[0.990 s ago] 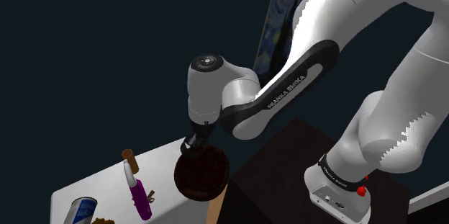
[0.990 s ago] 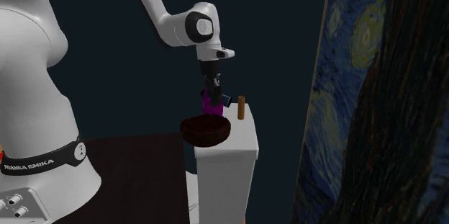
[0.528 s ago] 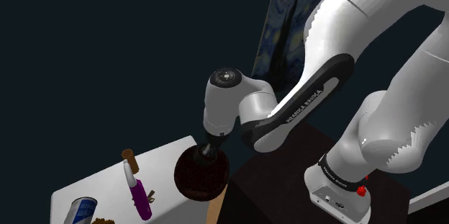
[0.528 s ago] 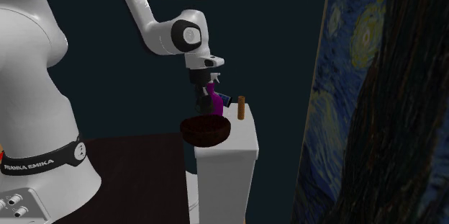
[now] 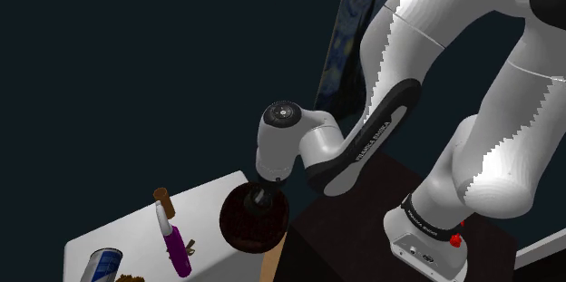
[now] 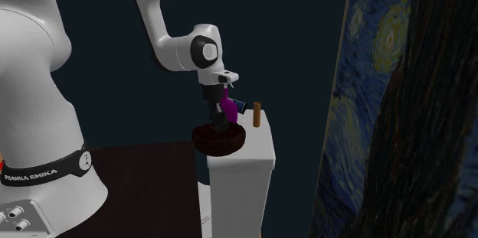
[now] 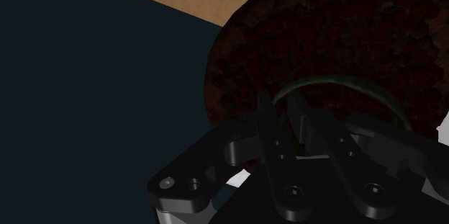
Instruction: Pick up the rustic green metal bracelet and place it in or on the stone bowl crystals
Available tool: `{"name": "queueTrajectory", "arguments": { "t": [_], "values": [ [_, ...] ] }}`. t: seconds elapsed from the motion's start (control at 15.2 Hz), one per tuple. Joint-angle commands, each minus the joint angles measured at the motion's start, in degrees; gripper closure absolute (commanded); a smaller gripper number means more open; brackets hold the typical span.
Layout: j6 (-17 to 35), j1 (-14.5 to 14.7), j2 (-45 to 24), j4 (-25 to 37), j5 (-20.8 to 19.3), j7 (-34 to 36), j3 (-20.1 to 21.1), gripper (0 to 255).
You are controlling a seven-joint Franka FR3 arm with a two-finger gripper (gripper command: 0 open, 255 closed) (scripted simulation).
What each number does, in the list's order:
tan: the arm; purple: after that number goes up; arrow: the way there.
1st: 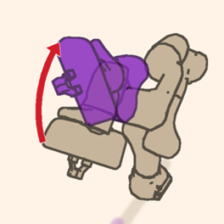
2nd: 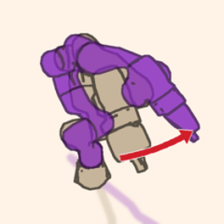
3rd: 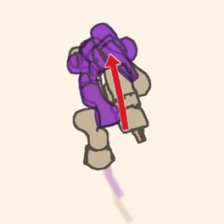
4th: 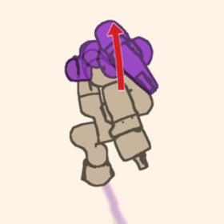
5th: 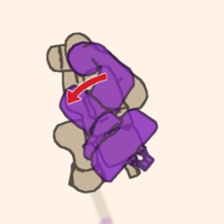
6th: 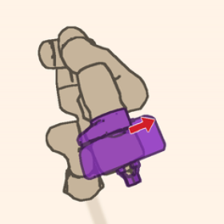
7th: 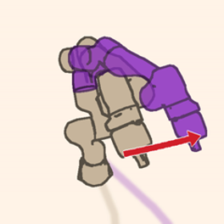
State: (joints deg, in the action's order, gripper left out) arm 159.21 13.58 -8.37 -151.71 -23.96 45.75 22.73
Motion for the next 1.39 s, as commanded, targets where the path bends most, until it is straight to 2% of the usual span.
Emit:
{"name": "queueTrajectory", "arguments": {
  "t": [0.0, 0.33, 0.4, 0.73, 0.86, 0.99, 1.32],
  "values": [
    [0.27, 0.1, -0.23, -0.06, -0.49, 0.37, -0.2, 255],
    [0.27, 0.1, -0.23, -0.05, -0.5, 0.37, -0.2, 255],
    [0.27, 0.1, -0.24, -0.05, -0.5, 0.37, -0.2, 0],
    [0.27, 0.1, -0.23, -0.05, -0.5, 0.37, -0.2, 0],
    [-3.16, -1.37, 5.04, -0.94, 7.6, -5.49, 3.2, 0],
    [-6.67, -1.33, 9.66, -1.21, 14.05, -10.1, 4.68, 0],
    [-6.67, -0.9, 9.66, -1.21, 14.03, -10.09, 4.24, 0]
  ]
}}
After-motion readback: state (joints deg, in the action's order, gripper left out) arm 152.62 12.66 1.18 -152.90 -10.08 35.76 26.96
